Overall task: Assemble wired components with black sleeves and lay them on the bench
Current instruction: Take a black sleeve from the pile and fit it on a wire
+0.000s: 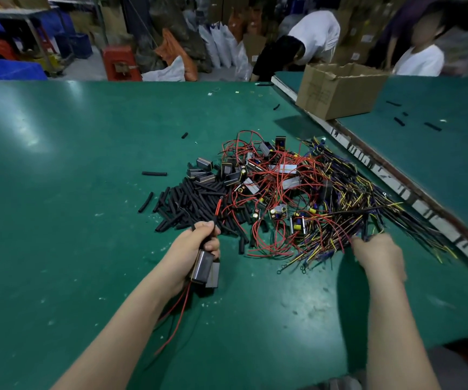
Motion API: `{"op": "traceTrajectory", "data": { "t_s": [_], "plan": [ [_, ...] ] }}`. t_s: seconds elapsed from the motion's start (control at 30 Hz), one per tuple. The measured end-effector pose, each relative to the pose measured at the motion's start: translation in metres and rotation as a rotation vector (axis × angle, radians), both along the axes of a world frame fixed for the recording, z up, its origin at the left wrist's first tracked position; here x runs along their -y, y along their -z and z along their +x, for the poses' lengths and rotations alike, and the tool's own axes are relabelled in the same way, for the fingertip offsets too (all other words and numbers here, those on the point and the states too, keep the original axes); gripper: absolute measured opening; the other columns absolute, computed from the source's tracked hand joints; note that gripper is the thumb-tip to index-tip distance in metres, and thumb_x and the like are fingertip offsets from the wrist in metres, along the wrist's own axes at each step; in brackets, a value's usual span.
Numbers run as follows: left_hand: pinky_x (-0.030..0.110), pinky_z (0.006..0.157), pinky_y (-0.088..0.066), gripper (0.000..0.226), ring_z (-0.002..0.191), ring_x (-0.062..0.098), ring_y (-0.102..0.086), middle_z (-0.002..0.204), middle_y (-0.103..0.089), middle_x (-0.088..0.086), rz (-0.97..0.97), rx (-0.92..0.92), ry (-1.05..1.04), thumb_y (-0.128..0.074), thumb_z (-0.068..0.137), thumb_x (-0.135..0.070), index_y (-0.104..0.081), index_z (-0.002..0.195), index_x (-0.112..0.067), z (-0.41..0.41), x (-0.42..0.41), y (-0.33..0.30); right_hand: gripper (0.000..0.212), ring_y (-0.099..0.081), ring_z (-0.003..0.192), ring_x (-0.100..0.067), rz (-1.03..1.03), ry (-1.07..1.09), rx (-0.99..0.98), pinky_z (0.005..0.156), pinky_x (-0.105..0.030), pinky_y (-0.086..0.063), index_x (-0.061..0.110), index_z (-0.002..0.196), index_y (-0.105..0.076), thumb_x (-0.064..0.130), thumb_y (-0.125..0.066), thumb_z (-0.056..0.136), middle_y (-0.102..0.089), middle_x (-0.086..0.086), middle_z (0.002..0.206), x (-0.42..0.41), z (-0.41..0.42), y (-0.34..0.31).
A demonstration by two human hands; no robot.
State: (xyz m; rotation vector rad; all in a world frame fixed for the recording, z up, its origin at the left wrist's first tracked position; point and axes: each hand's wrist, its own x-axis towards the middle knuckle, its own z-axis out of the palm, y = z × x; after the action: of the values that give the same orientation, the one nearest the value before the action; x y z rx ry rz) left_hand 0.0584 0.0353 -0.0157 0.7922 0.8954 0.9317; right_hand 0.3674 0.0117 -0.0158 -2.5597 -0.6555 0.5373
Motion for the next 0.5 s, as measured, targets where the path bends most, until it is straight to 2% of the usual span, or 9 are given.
{"op": "traceTrajectory", "data": {
  "t_s": [0.13,0.2,0.27,0.33,0.37,0.47,0.5],
  "plan": [
    [0.019,0.049,-0.04,0.025,0.047,0.011,-0.036,0.051,-0.035,-0.003,-0.002,-0.008,-0.006,-0.04,0.101,-0.02,-0.047,0.08,-0.008,-0.001,0.0,0.001,0.029,-0.049,0.086,-0.031,-0.044,0.004,-0.01,0.073,-0.036,-0.037,0.005,0.103,-0.057,0.031,-0.048,0.093,-0.056,-0.017,0.104,-0.007,-0.007,-0.008],
    [0.02,0.051,-0.039,0.025,0.047,0.011,-0.037,0.051,-0.035,-0.003,0.001,-0.019,0.001,-0.04,0.101,-0.021,-0.048,0.081,-0.008,-0.002,0.0,0.001,0.029,-0.049,0.089,-0.032,-0.04,0.009,-0.024,0.072,-0.036,-0.036,0.005,0.105,-0.054,0.031,-0.048,0.093,-0.055,-0.017,0.113,-0.008,-0.008,-0.011],
    [0.021,0.052,-0.039,0.025,0.045,0.011,-0.038,0.052,-0.036,-0.003,0.005,-0.023,0.006,-0.04,0.101,-0.022,-0.048,0.081,-0.008,-0.002,0.0,0.002,0.042,-0.051,0.102,-0.037,0.006,0.052,-0.011,0.074,-0.04,-0.036,0.002,0.121,-0.046,0.03,-0.055,0.092,-0.044,-0.021,0.129,-0.008,-0.013,-0.009],
    [0.02,0.05,-0.04,0.025,0.045,0.01,-0.037,0.052,-0.036,-0.003,0.001,-0.017,0.001,-0.04,0.1,-0.022,-0.048,0.081,-0.008,-0.002,0.0,0.003,0.061,-0.052,0.11,-0.043,0.07,0.118,0.017,0.076,-0.044,-0.039,-0.001,0.131,-0.034,0.028,-0.065,0.088,-0.034,-0.023,0.135,-0.003,-0.019,-0.006],
    [0.02,0.049,-0.04,0.025,0.045,0.01,-0.037,0.052,-0.036,-0.003,-0.002,-0.016,-0.002,-0.04,0.1,-0.022,-0.048,0.081,-0.008,-0.002,0.0,0.003,0.061,-0.052,0.11,-0.045,0.074,0.107,0.049,0.077,-0.045,-0.04,0.0,0.132,-0.034,0.028,-0.066,0.088,-0.034,-0.023,0.134,-0.001,-0.023,-0.003],
    [0.02,0.05,-0.039,0.025,0.045,0.01,-0.036,0.052,-0.035,-0.003,-0.001,-0.03,0.004,-0.04,0.101,-0.022,-0.047,0.082,-0.008,-0.002,0.0,0.003,0.036,-0.054,0.104,-0.041,0.109,0.01,0.115,0.076,-0.041,-0.041,0.008,0.123,-0.054,0.028,-0.053,0.093,-0.047,-0.021,0.125,0.0,-0.026,0.004],
    [0.02,0.05,-0.039,0.025,0.045,0.01,-0.036,0.052,-0.035,-0.003,-0.001,-0.03,0.005,-0.04,0.101,-0.022,-0.047,0.082,-0.008,-0.002,0.0,0.003,0.034,-0.055,0.103,-0.039,0.129,-0.007,0.109,0.077,-0.041,-0.042,0.01,0.12,-0.058,0.03,-0.051,0.094,-0.052,-0.02,0.123,-0.002,-0.027,0.004]
  ]
}}
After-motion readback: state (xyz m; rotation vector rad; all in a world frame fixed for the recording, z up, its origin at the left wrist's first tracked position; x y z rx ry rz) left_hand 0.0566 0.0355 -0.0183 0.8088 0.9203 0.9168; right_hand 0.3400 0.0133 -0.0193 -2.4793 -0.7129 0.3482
